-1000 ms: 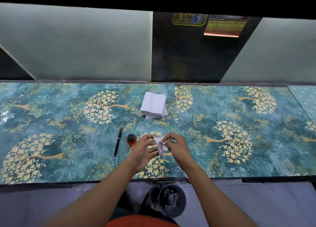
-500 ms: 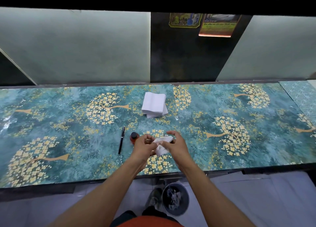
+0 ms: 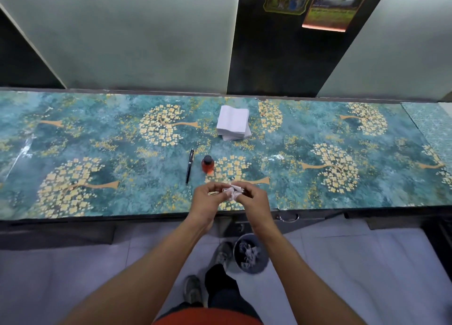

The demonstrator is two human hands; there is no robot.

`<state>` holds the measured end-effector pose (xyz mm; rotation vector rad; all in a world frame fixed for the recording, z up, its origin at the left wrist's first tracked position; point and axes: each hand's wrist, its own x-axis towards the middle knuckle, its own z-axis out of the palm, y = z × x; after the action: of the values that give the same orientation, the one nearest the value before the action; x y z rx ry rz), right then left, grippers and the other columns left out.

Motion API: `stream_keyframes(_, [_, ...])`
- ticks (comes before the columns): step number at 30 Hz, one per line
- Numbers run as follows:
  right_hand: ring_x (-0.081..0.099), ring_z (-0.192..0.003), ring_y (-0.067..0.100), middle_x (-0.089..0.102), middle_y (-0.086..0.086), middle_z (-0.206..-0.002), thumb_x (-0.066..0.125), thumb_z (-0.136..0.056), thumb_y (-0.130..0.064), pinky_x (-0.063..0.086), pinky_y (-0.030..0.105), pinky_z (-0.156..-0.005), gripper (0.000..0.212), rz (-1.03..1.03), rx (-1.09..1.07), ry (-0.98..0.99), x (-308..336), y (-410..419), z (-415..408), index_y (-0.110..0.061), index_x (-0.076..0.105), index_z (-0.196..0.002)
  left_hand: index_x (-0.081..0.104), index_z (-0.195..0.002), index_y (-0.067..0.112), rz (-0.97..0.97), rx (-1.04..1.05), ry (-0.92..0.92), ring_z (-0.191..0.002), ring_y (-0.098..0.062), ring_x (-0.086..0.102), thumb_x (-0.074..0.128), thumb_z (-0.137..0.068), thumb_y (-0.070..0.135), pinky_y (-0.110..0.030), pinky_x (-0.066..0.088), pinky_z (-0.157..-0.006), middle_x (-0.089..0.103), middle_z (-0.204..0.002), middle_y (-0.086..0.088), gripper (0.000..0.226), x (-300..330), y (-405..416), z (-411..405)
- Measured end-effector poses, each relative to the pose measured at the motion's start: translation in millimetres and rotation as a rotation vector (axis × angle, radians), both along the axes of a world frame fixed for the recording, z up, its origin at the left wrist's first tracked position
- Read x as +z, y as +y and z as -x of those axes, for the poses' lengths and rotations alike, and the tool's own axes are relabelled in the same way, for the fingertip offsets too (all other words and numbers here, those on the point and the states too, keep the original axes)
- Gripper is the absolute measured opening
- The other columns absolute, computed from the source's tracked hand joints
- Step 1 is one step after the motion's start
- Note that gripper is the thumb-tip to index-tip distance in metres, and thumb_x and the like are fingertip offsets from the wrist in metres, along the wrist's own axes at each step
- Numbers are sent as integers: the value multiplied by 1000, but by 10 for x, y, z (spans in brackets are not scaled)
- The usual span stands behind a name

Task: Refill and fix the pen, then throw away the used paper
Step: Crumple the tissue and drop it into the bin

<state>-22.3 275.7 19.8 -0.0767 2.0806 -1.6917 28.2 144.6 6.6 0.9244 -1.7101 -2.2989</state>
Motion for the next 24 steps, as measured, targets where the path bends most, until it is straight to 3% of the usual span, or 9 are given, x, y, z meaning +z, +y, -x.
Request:
stream_keyframes(2, [73,-101,16,78,3,-109,75,-86,-6,59,39,-93,32,-87,72,97,7,58,-168,-12,76,-117,78,-85,5,12,-13,-4,-78,-18,74,80,-78,-6,-28,57,-74,75,-80,-7,13,-24,20,-121])
stream_keyframes(4, [68,-102,17,74,4,-110,74,-88,-4,54,29,-93,29,-251,145,332,2,129,-316,-11,76,-116,77,-83,7,73,-47,-17,-78,-18,73,80,-78,-4,-31,59,-76,75,-78,-5,13,-29,77,-253])
stream_keyframes(6, [62,-97,15,67,6,-108,72,-89,-3,45,13,-87,26,-363,169,497,16,199,-427,-10,78,-114,75,-87,4,86,-78,-24,-82,-24,73,80,-79,-4,-37,61,-81,76,-84,-14,13,-28,150,-367])
stream_keyframes(8, [57,-90,11,64,6,-103,71,-91,-5,37,5,-79,23,-422,146,523,49,275,-493,-11,79,-112,73,-95,2,48,-103,3,-89,-29,74,77,-81,-8,-39,61,-85,76,-93,-21,18,-12,242,-453])
stream_keyframes(12, [63,-83,16,71,3,-92,74,-92,-17,47,27,-74,11,-475,36,512,88,505,-638,-18,80,-100,67,-104,3,9,-104,83,-93,-23,70,69,-83,-17,-25,58,-81,74,-99,-17,29,80,464,-567])
stream_keyframes(14, [65,-75,10,72,-7,-81,76,-91,-26,51,28,-67,4,-441,-41,452,87,596,-693,-23,78,-89,63,-104,3,1,-56,87,-91,-21,71,72,-83,-12,-27,59,-80,74,-99,-15,27,130,565,-596])
stream_keyframes(17, [67,-67,2,73,-14,-74,80,-88,-31,48,16,-57,12,-294,-155,281,84,669,-737,-27,72,-79,66,-97,8,113,-29,90,-87,-18,73,77,-83,-3,-33,62,-80,74,-91,-7,21,148,691,-611])
stream_keyframes(20, [69,-65,9,76,-2,-74,81,-88,-23,52,23,-57,10,-102,-159,141,128,761,-733,-19,74,-83,73,-99,17,364,-97,139,-90,-14,73,78,-85,8,-29,61,-81,74,-97,-3,17,161,801,-644])
stream_keyframes(24, [50,-51,12,66,13,-70,77,-91,-13,45,23,-50,8,179,-85,-22,213,969,-666,-6,78,-88,76,-107,25,694,-207,231,-90,-1,69,78,-87,25,-13,53,-81,69,-100,9,20,174,812,-699])
